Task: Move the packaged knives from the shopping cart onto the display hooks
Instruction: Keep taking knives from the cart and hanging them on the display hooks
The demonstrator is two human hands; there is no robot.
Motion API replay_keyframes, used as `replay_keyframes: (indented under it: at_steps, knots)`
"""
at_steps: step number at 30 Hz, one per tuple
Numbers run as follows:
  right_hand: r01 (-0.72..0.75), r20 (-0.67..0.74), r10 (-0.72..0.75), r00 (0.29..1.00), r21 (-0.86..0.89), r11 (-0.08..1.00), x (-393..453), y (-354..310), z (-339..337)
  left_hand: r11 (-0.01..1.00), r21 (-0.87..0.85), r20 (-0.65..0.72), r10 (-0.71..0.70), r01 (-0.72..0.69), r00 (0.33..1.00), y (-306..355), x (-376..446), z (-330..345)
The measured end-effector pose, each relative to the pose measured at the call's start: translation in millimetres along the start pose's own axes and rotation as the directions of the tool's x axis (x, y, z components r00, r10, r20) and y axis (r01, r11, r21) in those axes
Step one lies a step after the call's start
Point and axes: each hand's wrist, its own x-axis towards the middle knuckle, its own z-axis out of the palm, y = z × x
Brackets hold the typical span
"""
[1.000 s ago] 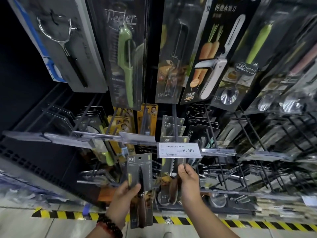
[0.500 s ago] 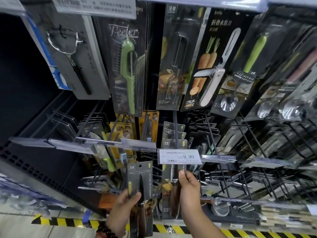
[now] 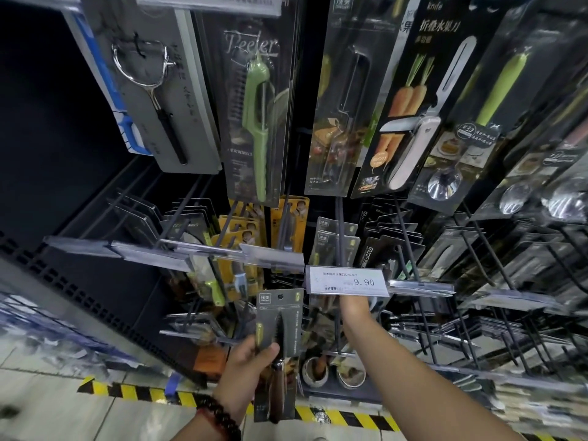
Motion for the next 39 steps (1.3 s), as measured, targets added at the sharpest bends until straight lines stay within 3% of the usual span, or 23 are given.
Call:
replay_keyframes:
  at_steps: [3,8,13,16,19,21,23,25,26,30,33,39]
  knots:
    - [-0.006,0.016,0.007,1.0,-0.048,0.999,5,1,-2,0.997,0.071,0.056,0.018,-0.022,0.998,5,-4,11]
    - [-0.033,0.006,0.032,0.999,0.121,0.992,-13,32,-18,0.973,0.187,0.157,0.106,-0.135,0.982,12,-8,32]
    - [0.121,0.209,-0.162,0.965,0.196,0.973,-47,43,-36,0.932,0.259,0.244,0.19,-0.253,0.951,16,-2,44]
    - [0.27,0.231,-0.297,0.927,0.139,0.953,-56,38,-39,0.897,0.323,0.294,0.209,-0.303,0.933,15,0,49]
    - [0.321,0.169,-0.332,0.928,0.087,0.943,-62,25,-39,0.801,0.452,0.117,0.383,-0.393,0.916,19,-7,51]
    - [0.318,0.12,-0.321,0.94,0.043,0.947,-60,21,-41,0.634,0.586,0.001,0.623,-0.505,0.782,33,-22,48]
    - [0.307,0.082,-0.309,0.948,0.034,0.951,-57,22,-42,0.367,0.675,0.083,0.824,-0.64,0.56,50,-33,43]
    - [0.291,0.049,-0.292,0.955,0.025,0.956,-55,17,-39,0.128,0.76,0.155,0.916,-0.637,0.369,65,-26,37]
    - [0.287,0.041,-0.288,0.957,0.034,0.957,-55,15,-36,0.063,0.807,0.165,0.93,-0.588,0.327,74,-19,35]
    - [0.292,0.047,-0.294,0.955,0.044,0.955,-51,1,-23,-0.107,0.936,0.23,0.908,-0.336,0.349,101,5,28]
    - [0.304,0.054,-0.305,0.951,0.029,0.952,-50,-6,-17,-0.135,0.947,0.235,0.91,-0.291,0.343,105,12,28]
    - [0.243,-0.005,-0.244,0.97,-0.062,0.968,-34,-15,-15,-0.137,0.951,0.207,0.949,-0.277,0.239,108,16,30]
